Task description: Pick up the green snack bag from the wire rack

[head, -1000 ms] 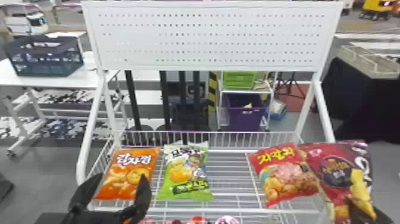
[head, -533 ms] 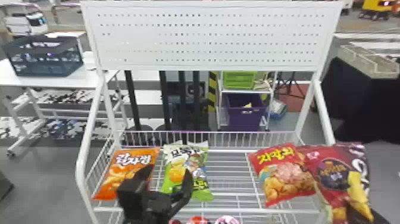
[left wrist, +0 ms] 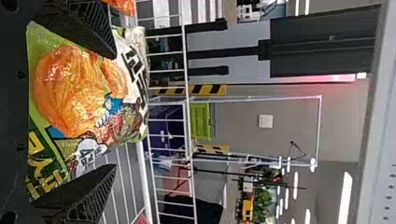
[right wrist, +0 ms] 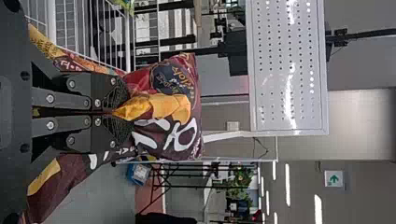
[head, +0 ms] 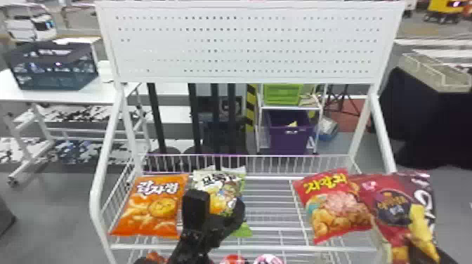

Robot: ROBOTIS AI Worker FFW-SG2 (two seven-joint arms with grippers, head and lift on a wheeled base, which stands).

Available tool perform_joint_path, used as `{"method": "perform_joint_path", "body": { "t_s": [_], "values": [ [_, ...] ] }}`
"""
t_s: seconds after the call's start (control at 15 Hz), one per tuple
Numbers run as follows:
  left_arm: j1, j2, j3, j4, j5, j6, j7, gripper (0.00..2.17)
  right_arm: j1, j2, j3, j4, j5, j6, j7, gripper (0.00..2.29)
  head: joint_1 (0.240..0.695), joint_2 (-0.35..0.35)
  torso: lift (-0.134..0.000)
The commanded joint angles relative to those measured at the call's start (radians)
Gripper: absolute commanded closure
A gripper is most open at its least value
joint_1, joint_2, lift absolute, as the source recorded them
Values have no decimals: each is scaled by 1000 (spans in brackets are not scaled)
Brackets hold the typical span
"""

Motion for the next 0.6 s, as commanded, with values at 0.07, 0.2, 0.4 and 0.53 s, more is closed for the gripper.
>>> {"method": "perform_joint_path", "body": {
  "t_s": [0.07,0.2,0.4,0.53],
  "values": [
    [-42,-6,-4,51,0,44,-1,134,-5,0,0,6,0,2,1,2243,499,0,0],
    [-45,-6,-4,52,0,66,-1,252,-7,0,0,8,0,2,0,2243,499,0,0],
    [-45,-4,-2,52,-6,130,-12,944,-10,0,0,11,0,2,0,2243,499,0,0],
    [-45,-4,-2,49,-11,167,2,1821,-10,0,-2,9,-2,2,0,2243,499,0,0]
  ]
}}
